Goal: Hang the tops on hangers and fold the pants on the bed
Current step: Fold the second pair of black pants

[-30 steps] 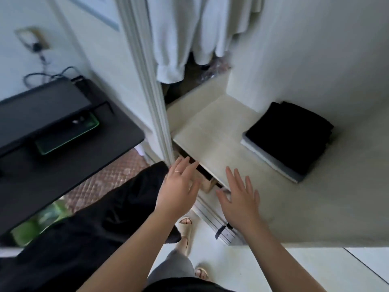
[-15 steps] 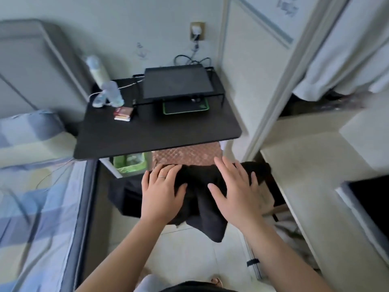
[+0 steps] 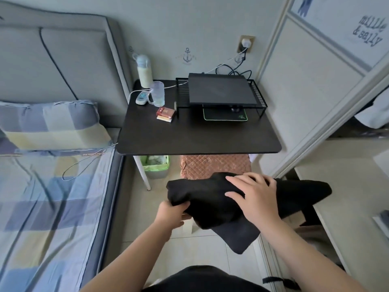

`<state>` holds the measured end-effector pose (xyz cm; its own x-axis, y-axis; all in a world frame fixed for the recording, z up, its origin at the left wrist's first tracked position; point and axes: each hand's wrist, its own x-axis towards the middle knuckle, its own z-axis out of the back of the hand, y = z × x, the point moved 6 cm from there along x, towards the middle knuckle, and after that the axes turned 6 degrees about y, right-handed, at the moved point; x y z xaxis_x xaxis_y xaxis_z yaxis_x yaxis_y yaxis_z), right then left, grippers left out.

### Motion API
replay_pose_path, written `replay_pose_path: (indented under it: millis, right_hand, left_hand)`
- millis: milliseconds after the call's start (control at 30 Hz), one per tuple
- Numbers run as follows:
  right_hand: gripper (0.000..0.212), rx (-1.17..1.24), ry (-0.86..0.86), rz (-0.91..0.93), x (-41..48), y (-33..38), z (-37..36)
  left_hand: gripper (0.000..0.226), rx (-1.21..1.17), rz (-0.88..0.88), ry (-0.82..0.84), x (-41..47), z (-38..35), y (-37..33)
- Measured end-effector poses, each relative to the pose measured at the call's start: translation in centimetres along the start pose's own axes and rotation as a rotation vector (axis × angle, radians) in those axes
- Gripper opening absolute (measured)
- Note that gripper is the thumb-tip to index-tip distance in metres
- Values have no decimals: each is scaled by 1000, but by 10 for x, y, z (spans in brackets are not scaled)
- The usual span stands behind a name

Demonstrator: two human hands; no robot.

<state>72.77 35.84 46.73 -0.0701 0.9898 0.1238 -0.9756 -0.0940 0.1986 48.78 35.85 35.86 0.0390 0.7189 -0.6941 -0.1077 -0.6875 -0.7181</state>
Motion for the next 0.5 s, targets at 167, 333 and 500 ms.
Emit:
replay_pose_path:
  millis: [167, 333, 500]
  right_hand:
    - [27, 43, -135, 89, 1, 23, 3]
    - [14, 227, -106, 139, 34, 87, 14]
    - [20, 452, -159, 275, 85, 198, 46]
  left_hand:
    - [11, 10, -193, 69, -1, 27, -26]
    - [27, -207, -384, -24, -19, 94, -79]
    - [30, -384, -622, -92, -63, 200, -128]
